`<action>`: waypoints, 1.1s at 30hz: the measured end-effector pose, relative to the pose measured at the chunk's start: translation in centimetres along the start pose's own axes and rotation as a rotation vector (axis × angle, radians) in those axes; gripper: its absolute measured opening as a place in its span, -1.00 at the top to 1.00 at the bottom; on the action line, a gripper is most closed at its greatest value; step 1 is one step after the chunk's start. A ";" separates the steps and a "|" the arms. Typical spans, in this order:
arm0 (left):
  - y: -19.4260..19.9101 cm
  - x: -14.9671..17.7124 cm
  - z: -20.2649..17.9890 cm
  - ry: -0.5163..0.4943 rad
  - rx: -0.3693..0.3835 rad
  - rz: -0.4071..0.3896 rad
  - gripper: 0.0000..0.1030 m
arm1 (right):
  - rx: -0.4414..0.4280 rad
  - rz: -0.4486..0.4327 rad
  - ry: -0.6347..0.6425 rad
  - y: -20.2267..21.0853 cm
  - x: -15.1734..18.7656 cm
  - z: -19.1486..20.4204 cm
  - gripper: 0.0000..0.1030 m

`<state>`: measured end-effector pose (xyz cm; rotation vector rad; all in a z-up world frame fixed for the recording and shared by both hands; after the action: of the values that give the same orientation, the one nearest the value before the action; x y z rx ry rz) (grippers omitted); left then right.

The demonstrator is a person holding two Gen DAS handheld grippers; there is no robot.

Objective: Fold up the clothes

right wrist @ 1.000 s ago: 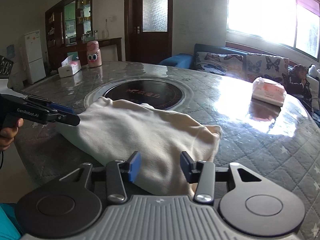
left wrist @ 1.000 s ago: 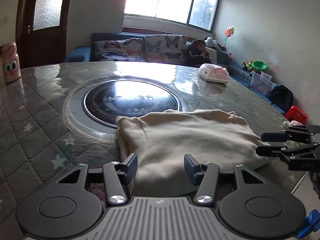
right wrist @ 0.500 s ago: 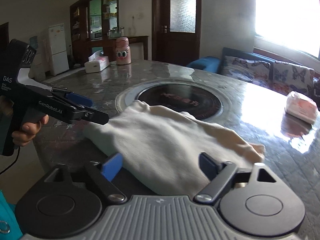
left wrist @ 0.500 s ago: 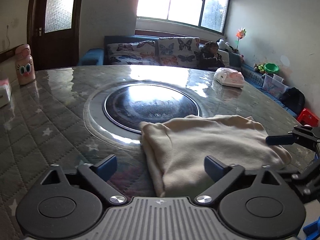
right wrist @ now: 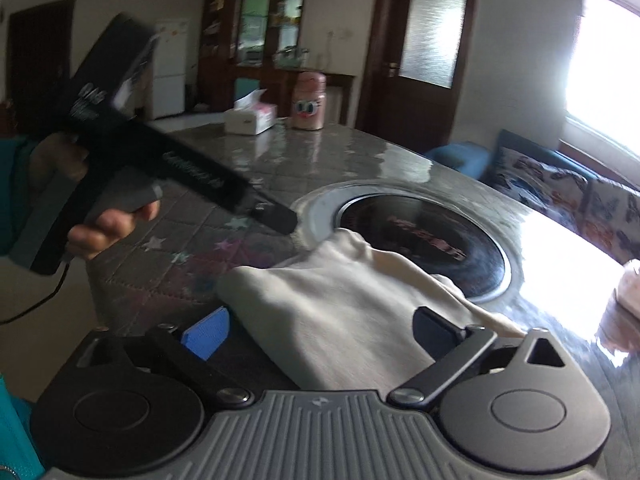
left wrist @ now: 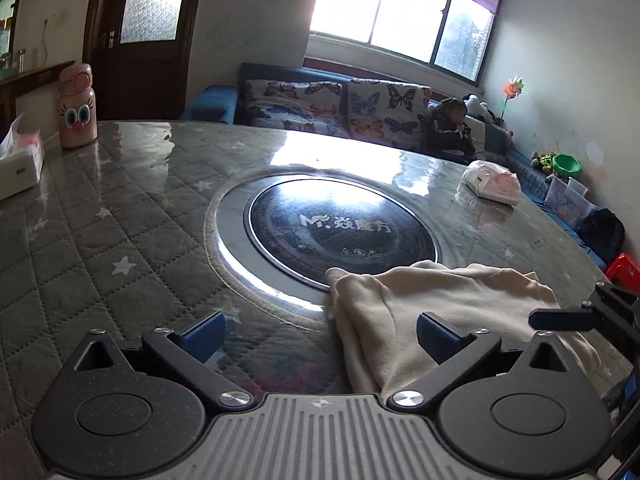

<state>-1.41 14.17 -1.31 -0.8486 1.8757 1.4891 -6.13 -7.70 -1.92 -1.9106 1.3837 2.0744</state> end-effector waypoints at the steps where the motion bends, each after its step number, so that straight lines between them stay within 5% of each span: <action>1: -0.1 -0.1 0.2 0.007 0.000 0.003 -1.00 | -0.007 0.007 0.018 -0.3 -0.1 0.4 -0.87; 14: -0.7 -1.2 1.6 0.129 0.041 0.020 -1.00 | -0.062 0.071 0.248 -4.1 -1.1 4.5 -0.14; 21: -1.3 -1.2 1.5 0.182 0.083 0.057 -1.00 | -0.054 0.087 0.304 -5.1 -1.2 5.3 0.01; 29: -2.1 -1.0 0.8 0.213 0.105 0.089 -1.00 | -0.043 0.079 0.265 -5.4 -1.3 4.5 0.66; 33: -2.2 -1.1 0.7 0.250 0.120 0.095 -1.00 | -0.046 0.041 0.183 -4.7 -2.0 3.1 0.73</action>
<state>1.04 14.57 -1.88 -0.9355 2.1914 1.3605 -5.63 -1.94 -3.46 -2.1569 1.4304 2.0097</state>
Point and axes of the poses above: each gripper's, at about its wrist camera, not at the fingertips, and y roughly against the way its jaws point, z to its left, x to its underside, the point moved 4 cm from there along -y, roughly the way its jaws point
